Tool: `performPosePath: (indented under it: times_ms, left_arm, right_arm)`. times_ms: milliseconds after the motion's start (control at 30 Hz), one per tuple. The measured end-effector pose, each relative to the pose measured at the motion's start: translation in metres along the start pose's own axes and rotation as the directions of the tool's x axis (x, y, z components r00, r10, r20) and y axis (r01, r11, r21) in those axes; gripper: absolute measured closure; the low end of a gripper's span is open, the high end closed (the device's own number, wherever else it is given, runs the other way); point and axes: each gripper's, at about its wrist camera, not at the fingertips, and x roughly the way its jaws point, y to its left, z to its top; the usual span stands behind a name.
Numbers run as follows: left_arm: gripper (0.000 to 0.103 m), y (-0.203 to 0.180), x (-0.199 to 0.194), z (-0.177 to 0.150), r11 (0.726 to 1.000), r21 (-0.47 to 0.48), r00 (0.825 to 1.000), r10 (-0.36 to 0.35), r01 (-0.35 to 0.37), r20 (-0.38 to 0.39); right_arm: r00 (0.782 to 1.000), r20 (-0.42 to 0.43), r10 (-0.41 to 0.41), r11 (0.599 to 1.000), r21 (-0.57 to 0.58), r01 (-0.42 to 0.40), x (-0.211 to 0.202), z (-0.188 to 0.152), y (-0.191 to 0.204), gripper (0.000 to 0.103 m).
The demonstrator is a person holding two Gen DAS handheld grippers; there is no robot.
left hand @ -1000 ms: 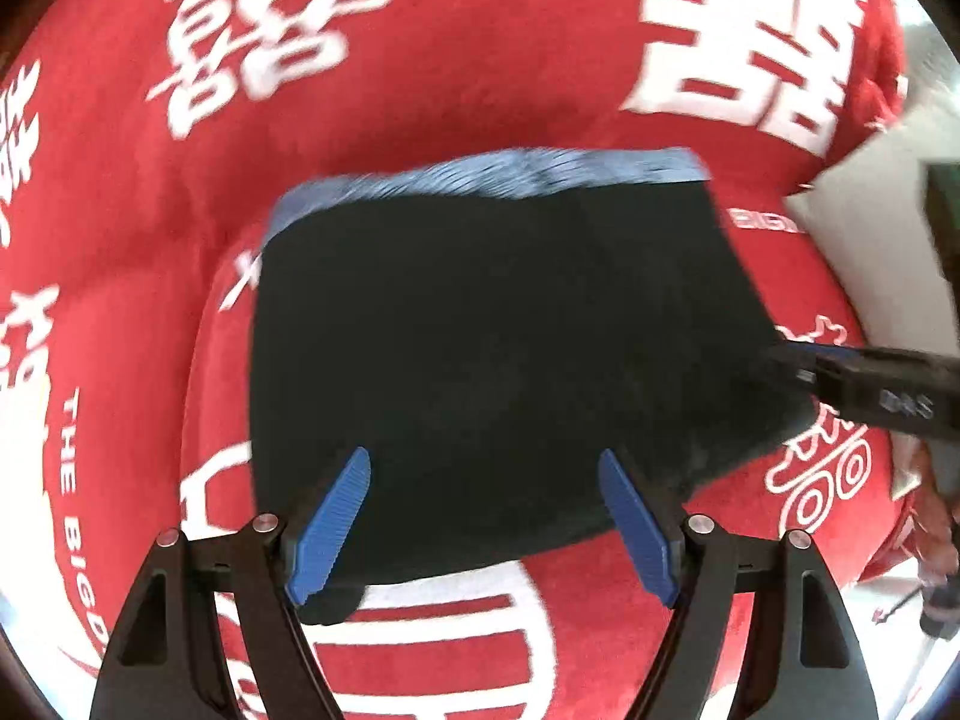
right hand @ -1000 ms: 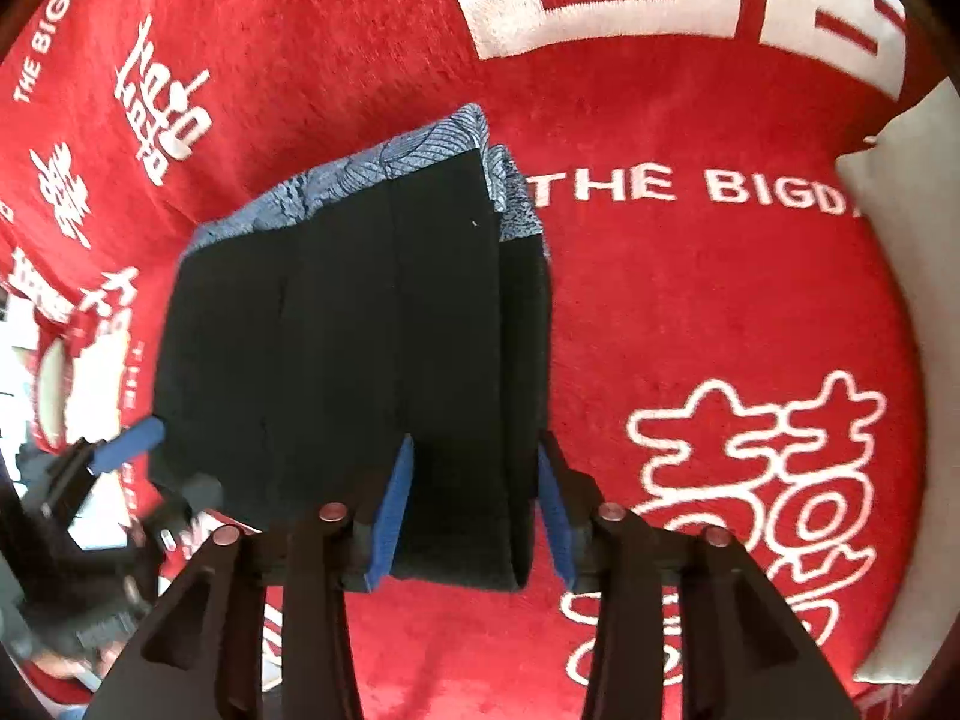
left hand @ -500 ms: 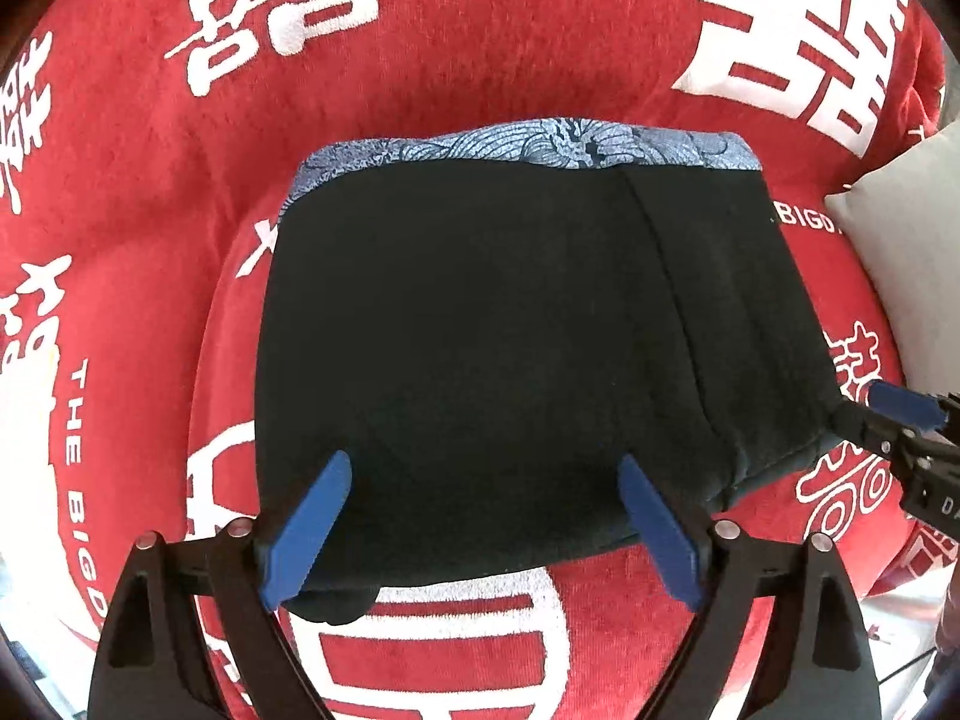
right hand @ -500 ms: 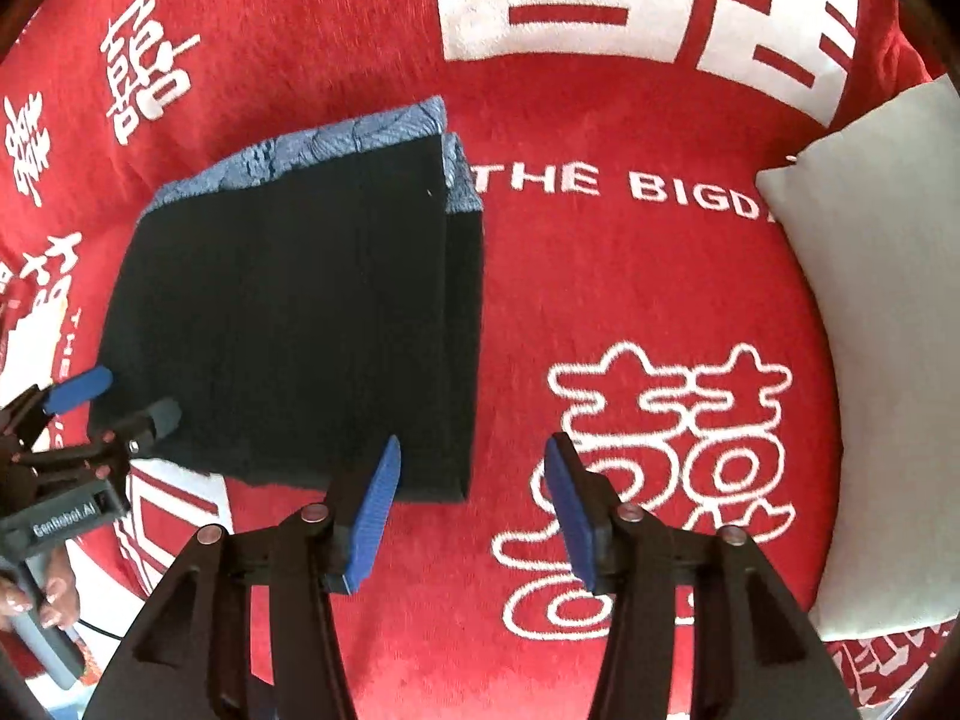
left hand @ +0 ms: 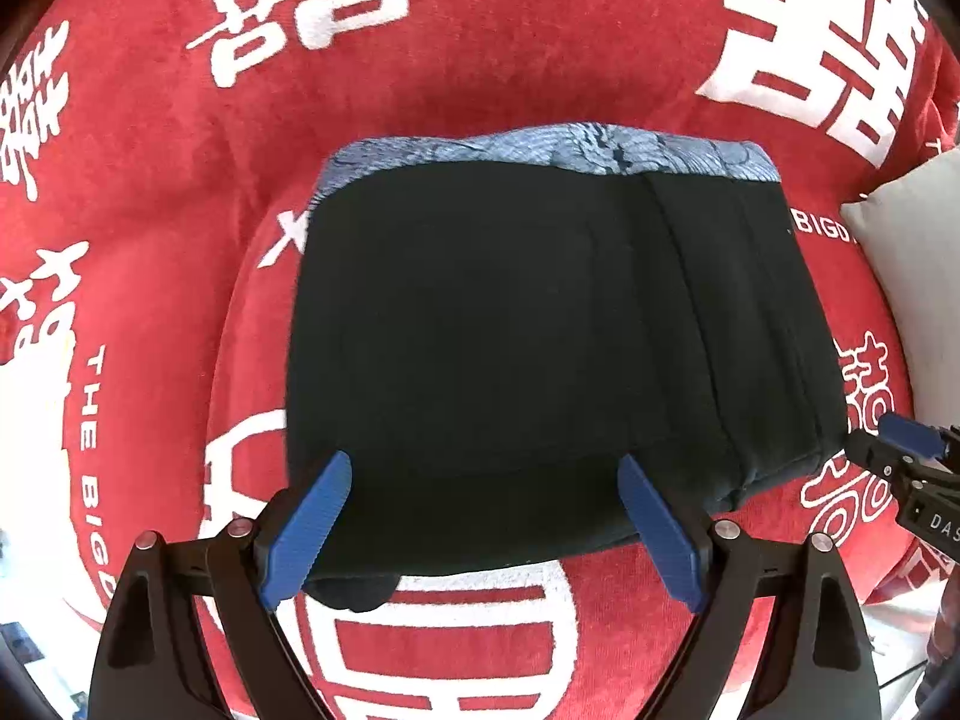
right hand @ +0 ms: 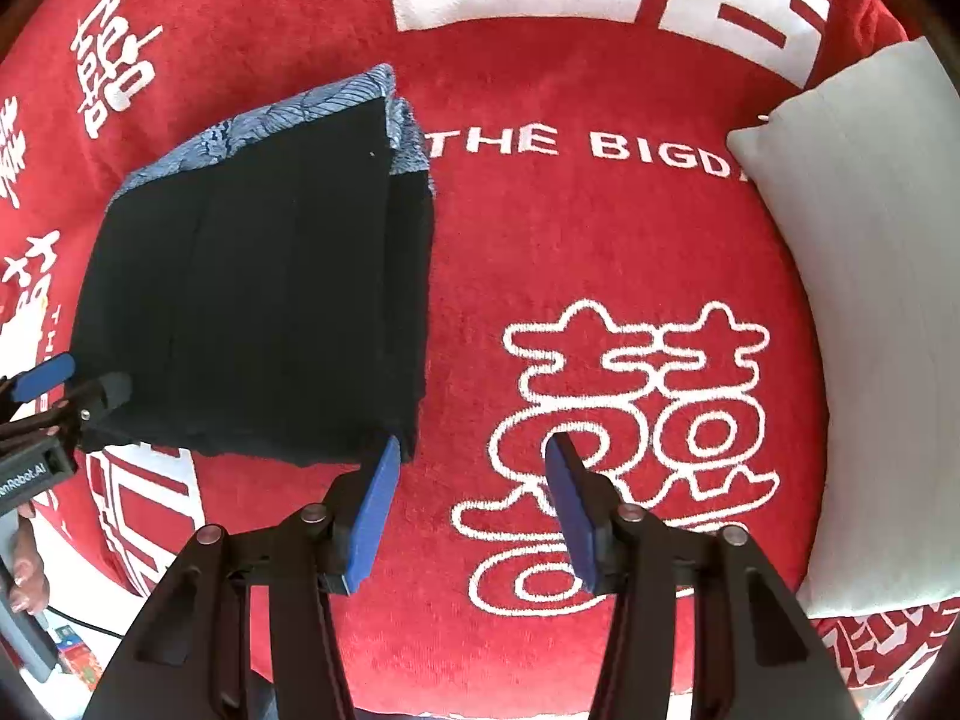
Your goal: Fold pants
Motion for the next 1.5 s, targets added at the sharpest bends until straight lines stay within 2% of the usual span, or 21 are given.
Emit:
performPosePath:
  times_ms: [167, 267, 367, 500, 733, 800, 867, 1000, 1233, 1333, 1400, 1500]
  left_arm:
    - [0.012, 0.013, -0.014, 0.004, 0.999, -0.009, 0.997, 0.046, -0.045, 0.06]
    - [0.012, 0.024, -0.015, 0.013, 0.995, -0.008, 0.991, 0.096, -0.095, 0.091]
    - [0.012, 0.041, -0.008, 0.024, 0.992, -0.044, 0.989, 0.12, -0.117, 0.088]
    - [0.012, 0.058, 0.001, 0.033, 0.99, -0.081, 0.99, 0.124, -0.118, 0.072]
    - [0.011, 0.066, 0.027, 0.034, 0.989, -0.064, 0.989, 0.135, -0.132, 0.051]
    - [0.003, 0.067, 0.031, 0.032, 0.986, -0.06, 0.986, 0.156, -0.153, 0.061]
    - [0.003, 0.068, 0.035, 0.031, 0.986, -0.056, 0.984, 0.163, -0.159, 0.065]
    - [0.0, 0.073, 0.041, 0.03, 0.988, -0.06, 0.987, 0.148, -0.145, 0.06]
    - [0.0, 0.086, 0.039, 0.034, 0.995, -0.088, 0.999, 0.05, -0.048, 0.017]
    - [0.0, 0.09, 0.035, 0.038, 0.996, -0.08, 0.999, 0.051, -0.051, 0.007]
    - [0.0, 0.096, 0.032, 0.04, 0.995, -0.09, 0.999, 0.047, -0.046, 0.008]
    - [0.0, 0.111, 0.031, 0.044, 0.989, -0.144, 0.999, -0.036, 0.035, -0.003]
  right_arm:
    - [1.0, 0.002, -0.025, 1.0, 0.004, 0.025, -0.002, -0.003, -0.003, 0.047]
    - [0.999, 0.012, -0.035, 0.999, 0.031, 0.035, -0.004, -0.001, -0.008, 0.047]
    - [0.999, 0.035, 0.014, 0.997, 0.071, -0.017, -0.009, 0.003, -0.014, 0.047]
    - [0.997, 0.058, 0.054, 0.996, 0.065, -0.058, -0.012, 0.011, -0.011, 0.047]
    - [0.998, 0.029, 0.055, 0.998, 0.003, -0.056, 0.007, 0.027, 0.009, 0.047]
    - [0.999, 0.019, 0.032, 0.999, -0.021, -0.031, 0.012, 0.028, 0.017, 0.047]
    - [1.0, 0.016, 0.023, 0.999, -0.029, -0.023, 0.017, 0.029, 0.021, 0.047]
    - [0.999, 0.014, 0.047, 0.999, -0.023, -0.046, 0.019, 0.028, 0.019, 0.047]
    - [0.993, -0.005, 0.116, 0.993, 0.008, -0.116, 0.024, 0.036, -0.005, 0.039]
    - [0.992, 0.005, 0.124, 0.992, 0.027, -0.124, 0.022, 0.041, -0.014, 0.038]
    - [0.986, 0.004, 0.165, 0.985, 0.056, -0.165, 0.023, 0.045, -0.024, 0.038]
    - [0.96, 0.023, 0.28, 0.954, 0.105, -0.281, 0.025, 0.052, -0.038, 0.037]
